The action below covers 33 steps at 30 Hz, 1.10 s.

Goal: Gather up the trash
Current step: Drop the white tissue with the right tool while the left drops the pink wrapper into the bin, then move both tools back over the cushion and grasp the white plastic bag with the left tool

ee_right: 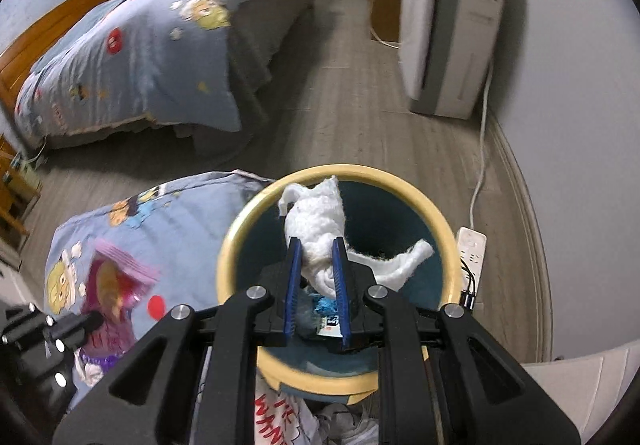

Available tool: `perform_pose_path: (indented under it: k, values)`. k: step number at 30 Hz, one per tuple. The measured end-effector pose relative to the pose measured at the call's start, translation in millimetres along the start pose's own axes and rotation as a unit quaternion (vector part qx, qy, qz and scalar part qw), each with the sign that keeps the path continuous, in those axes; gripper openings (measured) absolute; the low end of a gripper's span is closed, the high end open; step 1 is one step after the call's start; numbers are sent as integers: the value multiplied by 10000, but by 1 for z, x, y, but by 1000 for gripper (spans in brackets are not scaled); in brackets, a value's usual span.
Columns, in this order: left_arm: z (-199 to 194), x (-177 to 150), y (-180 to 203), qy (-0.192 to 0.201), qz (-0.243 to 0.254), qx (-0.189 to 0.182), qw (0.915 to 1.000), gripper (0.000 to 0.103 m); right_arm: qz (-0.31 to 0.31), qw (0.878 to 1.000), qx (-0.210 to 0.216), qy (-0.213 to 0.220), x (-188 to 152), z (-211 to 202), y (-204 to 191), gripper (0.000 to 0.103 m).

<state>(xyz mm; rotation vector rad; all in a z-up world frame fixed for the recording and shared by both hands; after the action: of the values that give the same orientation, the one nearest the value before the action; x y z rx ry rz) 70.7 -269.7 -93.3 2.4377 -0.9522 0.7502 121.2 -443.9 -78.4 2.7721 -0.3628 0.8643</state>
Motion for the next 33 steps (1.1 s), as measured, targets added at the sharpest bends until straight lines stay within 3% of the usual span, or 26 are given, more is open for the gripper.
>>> perform_pose_path:
  k: [5,14,16,17,18,20,23,25,27,31,33]
  values:
    - [31,23,21,-89,86,-290,9995,1,139,9998,-103,-115,-4,14,15,16]
    - [89,55,24,-170,-173,-371,9990,1,523,9982,-87,-295,-11,32,36,19]
    - [91,60,21,-86,-235,-356,9991,10,595,9977,-83,-302,-10,33,39,38]
    - [90,61,20,-37,-258,-353,9990,24,632,9975,-87,-305,-10,33,40,44]
    - [89,61,19,12,-271,-344,9990,46,671,9973,-93,-290,-10,33,42,54]
    - [85,61,15,108,-247,-208,9994,70,688,9971,-116,-293,-9,34,43,57]
    - [74,55,3,217,-360,32,9991,91,692,9970,-188,-276,-9,33,44,75]
    - [65,48,-5,280,-525,164,9981,95,711,9969,-225,-231,-7,30,44,90]
    - [55,36,-16,255,-734,249,9967,96,715,9971,-175,-198,-5,28,42,91]
    - [26,8,-35,225,-801,799,9933,97,545,9983,-133,-146,-3,22,29,91]
    - [11,-3,-41,263,-789,760,9936,97,419,9990,-111,-105,-2,17,20,91]
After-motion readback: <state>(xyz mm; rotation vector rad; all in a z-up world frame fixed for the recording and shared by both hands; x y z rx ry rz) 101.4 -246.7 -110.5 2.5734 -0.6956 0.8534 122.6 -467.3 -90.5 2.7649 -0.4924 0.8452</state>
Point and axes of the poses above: each gripper's, at about its wrist camera, not at the fingertips, and z roughly the way its jaws point, y to its right, x to its top, the point moved 8 cm from there along z, roughly the way its jaws point, and after that the axes turned 15 degrees about -x, right-handed, at the moved point
